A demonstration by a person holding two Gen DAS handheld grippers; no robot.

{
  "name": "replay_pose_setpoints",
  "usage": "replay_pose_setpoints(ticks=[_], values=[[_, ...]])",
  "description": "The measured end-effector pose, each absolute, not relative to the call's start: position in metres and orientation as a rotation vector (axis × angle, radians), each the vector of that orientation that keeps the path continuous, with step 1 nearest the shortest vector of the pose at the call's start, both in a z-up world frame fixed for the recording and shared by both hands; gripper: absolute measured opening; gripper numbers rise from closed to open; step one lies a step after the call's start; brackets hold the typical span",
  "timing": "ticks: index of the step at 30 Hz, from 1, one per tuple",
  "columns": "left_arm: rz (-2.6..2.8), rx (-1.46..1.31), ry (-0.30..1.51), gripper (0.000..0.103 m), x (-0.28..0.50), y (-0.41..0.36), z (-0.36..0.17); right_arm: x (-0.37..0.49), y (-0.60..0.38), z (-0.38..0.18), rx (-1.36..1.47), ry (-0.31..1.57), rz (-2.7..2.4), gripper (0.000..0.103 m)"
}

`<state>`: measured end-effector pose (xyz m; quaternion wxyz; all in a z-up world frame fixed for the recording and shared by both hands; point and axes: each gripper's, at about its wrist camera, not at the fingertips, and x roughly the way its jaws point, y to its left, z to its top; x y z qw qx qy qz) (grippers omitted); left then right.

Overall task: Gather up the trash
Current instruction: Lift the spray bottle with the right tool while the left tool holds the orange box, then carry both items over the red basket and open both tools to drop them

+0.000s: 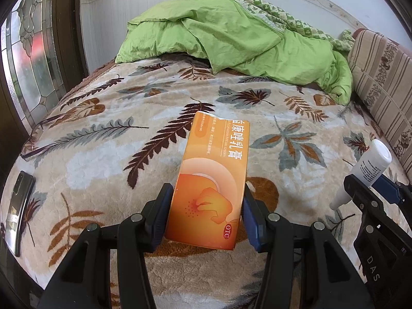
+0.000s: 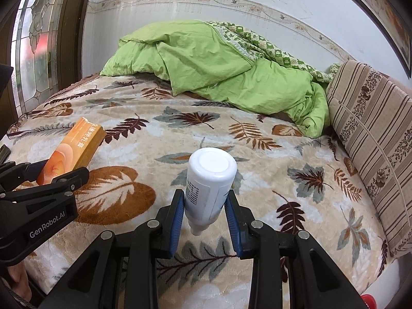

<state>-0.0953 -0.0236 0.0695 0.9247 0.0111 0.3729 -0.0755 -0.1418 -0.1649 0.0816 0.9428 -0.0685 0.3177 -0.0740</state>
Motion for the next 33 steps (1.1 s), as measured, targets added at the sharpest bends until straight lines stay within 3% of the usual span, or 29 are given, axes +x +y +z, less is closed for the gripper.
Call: replay_pose_setpoints(ticks=[13,33], values=[[-0.212,0.033,0.735,0.05,-0.11,-0.037,0.077,-0.162,-0.187,0.105,0.004,0.564,-0.08,0.034],[-0.458,0.141,0.625,0.05,-0.2,-0.114,0.133,-0.278,-0.273,0.141,0.259,0.547,-0.141,0.034]])
